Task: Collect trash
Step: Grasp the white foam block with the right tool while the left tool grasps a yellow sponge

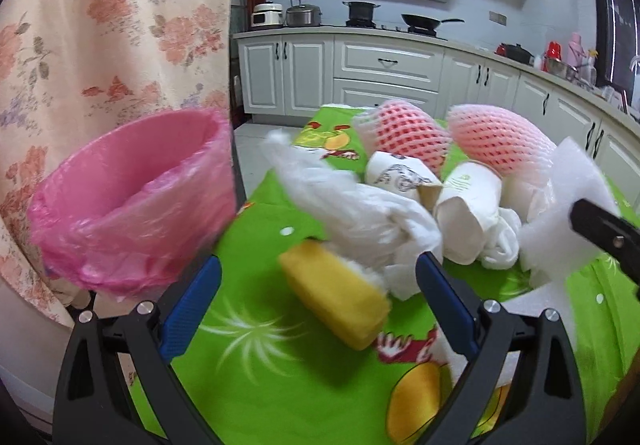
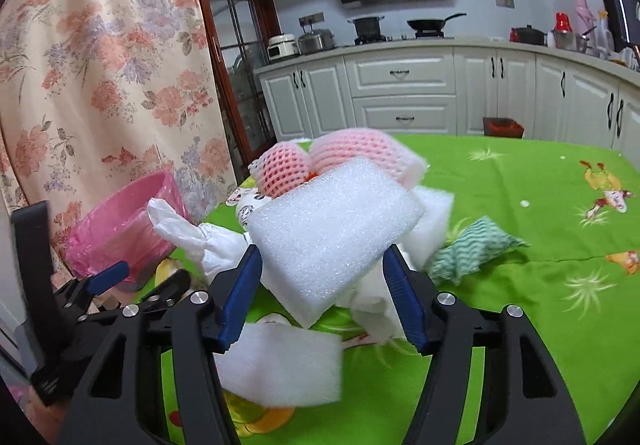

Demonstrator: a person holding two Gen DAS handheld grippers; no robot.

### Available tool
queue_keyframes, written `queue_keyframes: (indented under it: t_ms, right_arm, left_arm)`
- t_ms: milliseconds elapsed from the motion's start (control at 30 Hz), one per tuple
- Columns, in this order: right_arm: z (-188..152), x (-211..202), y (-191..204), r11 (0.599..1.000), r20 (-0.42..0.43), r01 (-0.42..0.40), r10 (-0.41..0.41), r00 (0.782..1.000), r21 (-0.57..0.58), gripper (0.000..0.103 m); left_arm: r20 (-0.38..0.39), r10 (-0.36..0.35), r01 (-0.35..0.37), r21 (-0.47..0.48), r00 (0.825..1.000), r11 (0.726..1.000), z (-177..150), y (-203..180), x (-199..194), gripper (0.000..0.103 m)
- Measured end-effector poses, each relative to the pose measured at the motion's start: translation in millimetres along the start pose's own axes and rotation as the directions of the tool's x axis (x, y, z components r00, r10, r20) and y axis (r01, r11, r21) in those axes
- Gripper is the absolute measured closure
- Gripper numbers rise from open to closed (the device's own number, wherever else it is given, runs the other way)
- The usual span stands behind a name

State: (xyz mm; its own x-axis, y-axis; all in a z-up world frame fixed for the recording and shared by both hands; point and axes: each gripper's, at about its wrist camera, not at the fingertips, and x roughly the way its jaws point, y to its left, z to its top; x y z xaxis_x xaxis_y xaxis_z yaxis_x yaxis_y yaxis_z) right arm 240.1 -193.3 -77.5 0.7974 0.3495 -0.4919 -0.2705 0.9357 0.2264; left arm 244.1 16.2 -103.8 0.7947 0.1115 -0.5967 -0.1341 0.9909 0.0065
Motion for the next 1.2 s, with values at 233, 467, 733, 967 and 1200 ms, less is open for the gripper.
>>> queue_keyframes:
  t_ms: [233, 467, 733, 967, 1200]
  right_arm:
    - [-4.0, -14.0, -7.3, 1.000, 0.012, -0.021, 0.021, 1.000, 0.002, 0.043]
    - [-5.9, -25.2, -10.8, 0.999, 0.036, -0.040, 0.040, 0.999, 0.004, 0.043]
    - [-7.5, -36.5, -11.7, 0.999, 0.054, -0.048, 0.048, 0.997, -0.001, 0.043]
    - [-8.2, -44.9, -8.7, 0.999, 0.068, -0.041, 0.042, 0.997, -0.019, 0.043]
    - [-7.7, -50.3, 4.3, 0.997, 0.081, -0.018, 0.024, 0.996, -0.078, 0.043]
  left_arm:
    - [-0.068, -0.016, 0.017, 0.016, 0.998, 1.000, -3.2, -16.4, 15.8, 0.053]
    - [-0.068, -0.015, 0.016, 0.013, 0.998, 1.000, -8.6, -12.9, 10.5, 0.073]
    - [0.018, -0.029, 0.027, 0.069, 0.999, 0.997, -6.8, -25.0, -23.9, 0.075]
    - [0.084, -0.057, 0.051, 0.075, 0.995, 0.996, -3.8, -28.3, -49.2, 0.075]
    - [0.113, -0.085, 0.081, 0.042, 0.990, 0.996, -0.5, -16.1, -64.0, 0.075]
